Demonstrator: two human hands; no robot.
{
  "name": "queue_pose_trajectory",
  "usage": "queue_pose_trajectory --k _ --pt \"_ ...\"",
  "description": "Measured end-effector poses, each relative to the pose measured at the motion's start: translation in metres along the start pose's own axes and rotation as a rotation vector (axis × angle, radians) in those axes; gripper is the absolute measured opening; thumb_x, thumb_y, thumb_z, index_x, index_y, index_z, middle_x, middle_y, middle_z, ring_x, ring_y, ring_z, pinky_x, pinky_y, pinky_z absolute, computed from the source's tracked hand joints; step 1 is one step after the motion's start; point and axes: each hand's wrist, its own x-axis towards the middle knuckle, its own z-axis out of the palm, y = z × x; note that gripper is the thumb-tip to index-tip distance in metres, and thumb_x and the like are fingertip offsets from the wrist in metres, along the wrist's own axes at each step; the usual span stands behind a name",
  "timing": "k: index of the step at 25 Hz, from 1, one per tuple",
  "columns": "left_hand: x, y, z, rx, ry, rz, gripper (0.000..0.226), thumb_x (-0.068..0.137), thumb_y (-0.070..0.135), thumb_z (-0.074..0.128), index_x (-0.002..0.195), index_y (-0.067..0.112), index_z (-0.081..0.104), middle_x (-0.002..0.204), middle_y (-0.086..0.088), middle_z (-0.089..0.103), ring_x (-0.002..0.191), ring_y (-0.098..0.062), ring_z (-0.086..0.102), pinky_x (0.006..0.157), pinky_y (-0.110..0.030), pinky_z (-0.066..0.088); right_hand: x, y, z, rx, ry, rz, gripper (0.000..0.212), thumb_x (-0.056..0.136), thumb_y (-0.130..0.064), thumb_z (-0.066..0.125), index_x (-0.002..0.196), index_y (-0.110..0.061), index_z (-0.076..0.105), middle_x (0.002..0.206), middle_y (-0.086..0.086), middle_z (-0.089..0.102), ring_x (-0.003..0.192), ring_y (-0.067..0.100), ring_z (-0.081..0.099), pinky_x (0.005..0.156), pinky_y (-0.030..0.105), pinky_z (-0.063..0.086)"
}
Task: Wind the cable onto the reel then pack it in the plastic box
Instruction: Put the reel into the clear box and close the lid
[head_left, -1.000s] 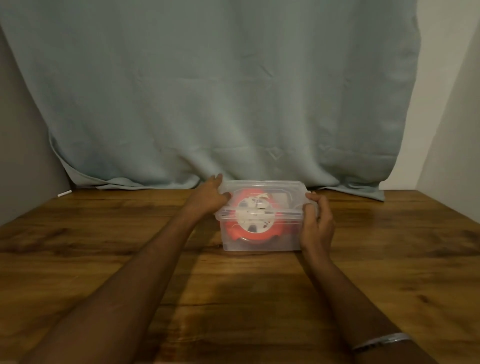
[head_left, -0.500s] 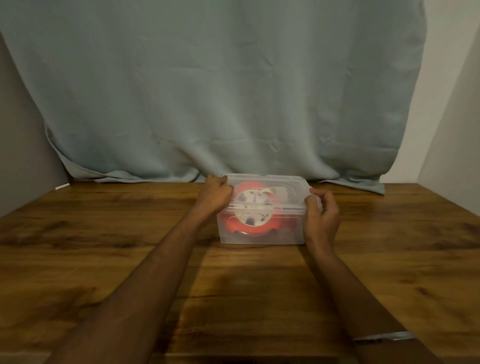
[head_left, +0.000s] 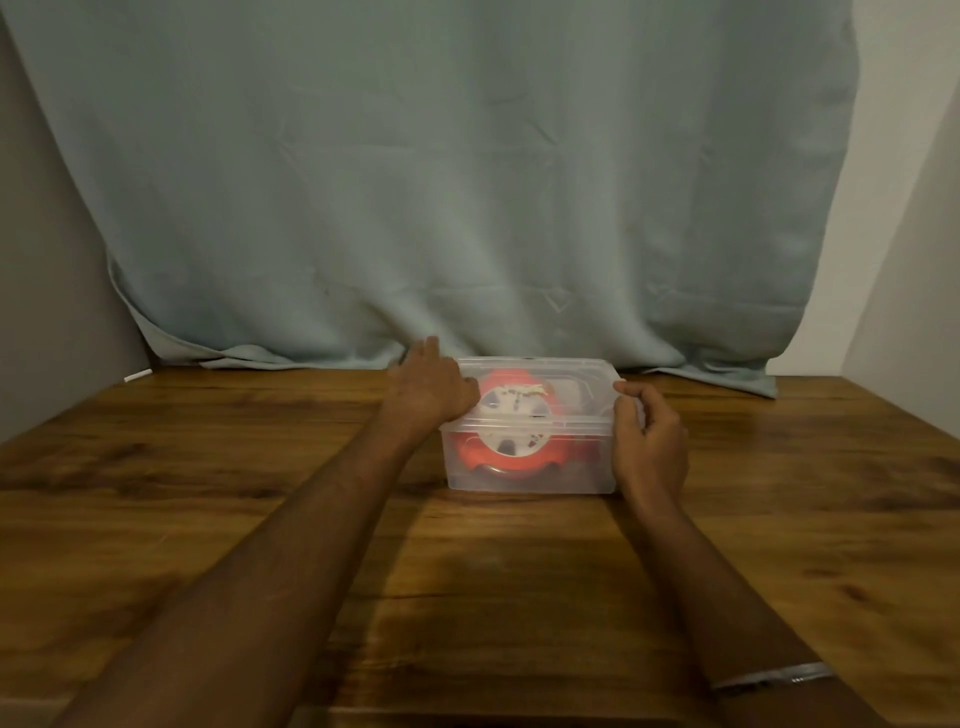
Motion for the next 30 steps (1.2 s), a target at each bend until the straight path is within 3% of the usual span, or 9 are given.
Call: queue_pose_trajectory --k 2,5,8,11,16,21,23,27,30 --pt "0.006 0.013 -0.005 0.092 -0.031 0.154 0.066 0.11 0.047 0.04 0.166 0.015 0.028 0.179 -0.008 0.001 0.165 -0.025 0.006 0.13 -0.046 0.011 -0.004 -0.002 0.0 0.032 -0.02 -0.008 0.038 0.096 -0.041 0.043 0.118 -0.032 0.072 0.108 -0.005 0.072 0.099 0.023 0.067 0.077 0.039 0.055" --pt "0.009 0.028 0.005 0.037 -0.155 0.244 0.07 0.111 0.055 0.032 0.169 0.017 0.02 0.178 -0.004 0.01 0.164 -0.023 0.015 0.13 -0.04 0.014 -0.009 -0.001 0.005 0.078 -0.026 0.025 0.052 0.089 -0.053 0.038 0.128 -0.031 0.065 0.118 -0.003 0.071 0.104 0.023 0.066 0.082 0.042 0.057" --pt "0.01 0.031 0.009 0.056 -0.141 0.229 0.073 0.11 0.059 0.031 0.168 0.017 0.022 0.178 -0.004 0.012 0.163 -0.024 0.017 0.13 -0.041 0.016 -0.007 0.007 0.013 0.288 -0.074 0.445 0.077 0.073 -0.069 0.059 0.14 -0.03 0.054 0.13 0.004 0.07 0.11 0.03 0.07 0.093 0.056 0.061" --pt "0.009 0.03 0.01 0.066 -0.107 0.23 0.073 0.11 0.06 0.03 0.168 0.015 0.023 0.178 -0.006 0.013 0.163 -0.025 0.019 0.13 -0.042 0.017 -0.001 0.009 0.013 0.533 -0.083 0.677 0.084 0.058 -0.058 0.083 0.134 -0.03 0.059 0.123 0.005 0.074 0.106 0.032 0.073 0.093 0.059 0.062" --pt "0.011 0.027 0.014 0.076 -0.111 0.246 0.073 0.11 0.06 0.027 0.168 0.016 0.021 0.178 -0.006 0.012 0.163 -0.025 0.018 0.131 -0.044 0.017 -0.001 0.0 0.011 0.67 0.089 0.508 0.079 0.079 -0.016 0.087 0.144 -0.029 0.043 0.126 0.003 0.067 0.105 0.024 0.071 0.087 0.046 0.063" --pt "0.015 0.026 0.017 0.092 -0.109 0.266 0.073 0.111 0.06 0.027 0.168 0.015 0.021 0.178 -0.006 0.013 0.163 -0.026 0.018 0.131 -0.044 0.017 0.004 0.002 0.011 0.691 0.015 0.372 0.061 0.091 -0.001 0.073 0.149 -0.013 0.058 0.132 0.004 0.07 0.098 0.011 0.072 0.063 0.015 0.058" --pt "0.017 0.025 0.017 0.091 -0.107 0.266 0.074 0.111 0.06 0.027 0.168 0.014 0.021 0.178 -0.007 0.013 0.163 -0.026 0.018 0.131 -0.045 0.017 0.006 0.001 0.009 0.636 0.022 0.328 0.055 0.093 -0.002 0.069 0.145 -0.015 0.063 0.13 0.002 0.073 0.098 0.009 0.073 0.069 0.02 0.062" --pt "0.014 0.025 0.018 0.102 -0.116 0.262 0.072 0.111 0.059 0.028 0.167 0.013 0.026 0.177 -0.009 0.017 0.161 -0.028 0.023 0.13 -0.045 0.02 0.006 0.005 0.009 0.385 0.034 0.134 0.036 0.097 -0.005 0.061 0.128 -0.017 0.075 0.129 0.004 0.076 0.119 0.017 0.071 0.104 0.045 0.059" --pt "0.002 0.023 0.016 -0.133 0.13 0.26 0.05 0.109 0.043 0.047 0.147 0.013 0.06 0.157 -0.011 0.054 0.141 -0.032 0.052 0.117 -0.043 0.041 -0.001 0.002 0.007 0.299 0.036 0.062 0.039 0.098 -0.014 0.056 0.132 -0.016 0.073 0.126 0.001 0.077 0.117 0.018 0.071 0.102 0.048 0.059"
